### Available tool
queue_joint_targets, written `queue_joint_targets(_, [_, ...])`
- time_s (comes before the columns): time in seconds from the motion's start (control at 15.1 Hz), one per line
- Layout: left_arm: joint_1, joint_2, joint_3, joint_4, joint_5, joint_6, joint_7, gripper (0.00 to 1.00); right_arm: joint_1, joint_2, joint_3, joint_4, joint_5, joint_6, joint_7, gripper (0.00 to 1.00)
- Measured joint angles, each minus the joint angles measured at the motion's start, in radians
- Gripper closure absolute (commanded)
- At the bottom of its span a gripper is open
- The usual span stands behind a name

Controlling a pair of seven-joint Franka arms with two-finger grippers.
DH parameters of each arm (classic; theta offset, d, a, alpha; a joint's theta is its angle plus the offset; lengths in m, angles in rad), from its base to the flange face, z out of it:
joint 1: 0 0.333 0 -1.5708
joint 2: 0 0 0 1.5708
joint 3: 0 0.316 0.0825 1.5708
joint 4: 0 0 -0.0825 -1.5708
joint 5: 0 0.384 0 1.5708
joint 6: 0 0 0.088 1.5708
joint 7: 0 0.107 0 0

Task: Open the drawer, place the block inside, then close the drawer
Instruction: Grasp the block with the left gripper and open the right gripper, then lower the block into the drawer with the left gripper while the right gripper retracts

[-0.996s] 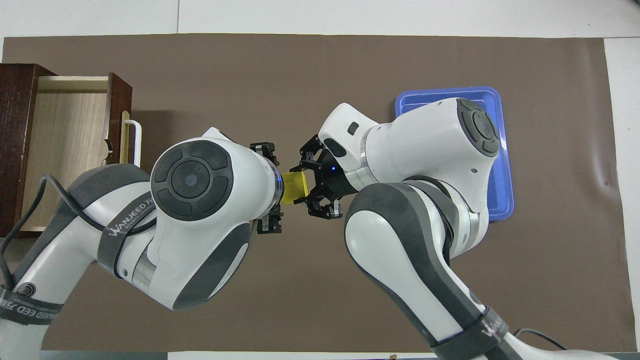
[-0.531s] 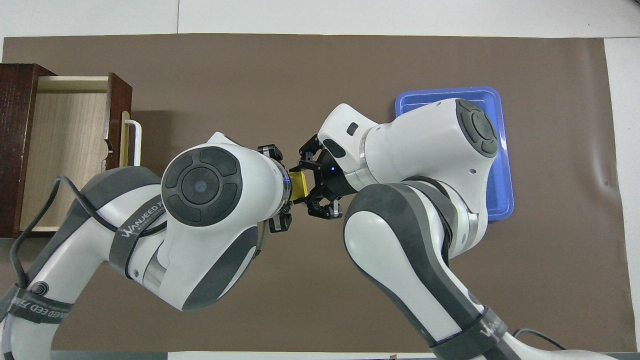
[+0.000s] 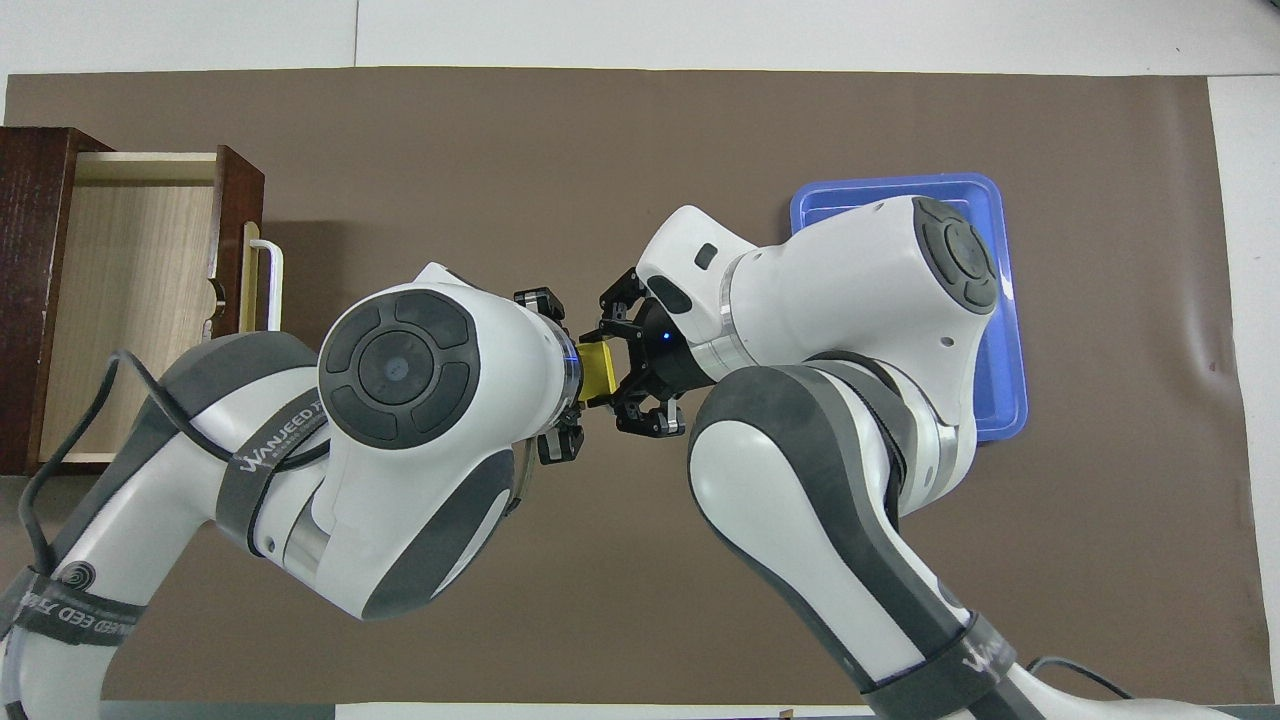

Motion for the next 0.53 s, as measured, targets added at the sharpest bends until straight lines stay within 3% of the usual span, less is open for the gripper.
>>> queue_joint_targets(0.27, [0.096, -0.021, 0.022, 0.074, 0.0, -0.156, 0.135, 1.0, -0.023, 0.0, -0.004, 0.01, 0.0, -0.046, 0.013, 0.0])
queue_joint_targets(0.53, [0.27, -0.056, 0.033, 0.093, 0.0, -0.231, 0.368, 1.0, -0.149, -0.005, -0.011, 0.031, -0.001, -0.15, 0.018, 0.0])
